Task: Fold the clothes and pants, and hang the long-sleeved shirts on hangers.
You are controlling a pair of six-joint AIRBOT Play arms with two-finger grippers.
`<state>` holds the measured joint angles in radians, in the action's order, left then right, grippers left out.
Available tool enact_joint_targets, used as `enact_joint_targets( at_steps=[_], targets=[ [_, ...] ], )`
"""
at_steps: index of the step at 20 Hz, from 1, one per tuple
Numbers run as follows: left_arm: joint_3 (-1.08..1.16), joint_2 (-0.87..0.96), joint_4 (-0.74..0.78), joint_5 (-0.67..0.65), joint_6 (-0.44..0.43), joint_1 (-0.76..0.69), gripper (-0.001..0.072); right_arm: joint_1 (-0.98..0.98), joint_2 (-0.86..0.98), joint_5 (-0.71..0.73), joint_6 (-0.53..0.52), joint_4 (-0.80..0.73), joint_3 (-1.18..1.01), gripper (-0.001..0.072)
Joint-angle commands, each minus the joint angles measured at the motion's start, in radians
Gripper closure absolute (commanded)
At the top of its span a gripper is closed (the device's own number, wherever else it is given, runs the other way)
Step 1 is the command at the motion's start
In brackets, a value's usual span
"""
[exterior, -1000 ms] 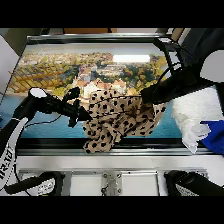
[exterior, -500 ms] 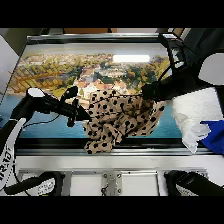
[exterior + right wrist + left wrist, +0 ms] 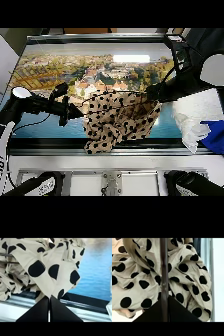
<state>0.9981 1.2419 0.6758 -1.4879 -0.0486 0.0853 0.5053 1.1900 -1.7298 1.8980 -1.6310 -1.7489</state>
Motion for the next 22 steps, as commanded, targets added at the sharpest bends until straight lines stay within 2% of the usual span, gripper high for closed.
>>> enact_joint_targets(
  at_steps=[1,12,17,22],
  targets=[
    [0.0,-0.005,0.007,0.008,0.004,-0.027,0.0697,0.001,0.0,0.015,0.003,0.0,0.0,0.0706],
    [0.0,-0.005,0.013,-0.046,0.039,0.114,0.0697,-0.009,0.0,0.018,0.015,-0.014,0.0,0.0706],
    [0.0,-0.005,0.013,-0.043,0.025,0.037,0.0697,-0.008,0.0,0.063,0.018,-0.003,0.0,0.0706],
    [0.0,-0.005,0.009,0.029,0.019,-0.067,0.0697,-0.003,0.013,0.084,0.017,0.056,0.0,0.0706]
  ],
)
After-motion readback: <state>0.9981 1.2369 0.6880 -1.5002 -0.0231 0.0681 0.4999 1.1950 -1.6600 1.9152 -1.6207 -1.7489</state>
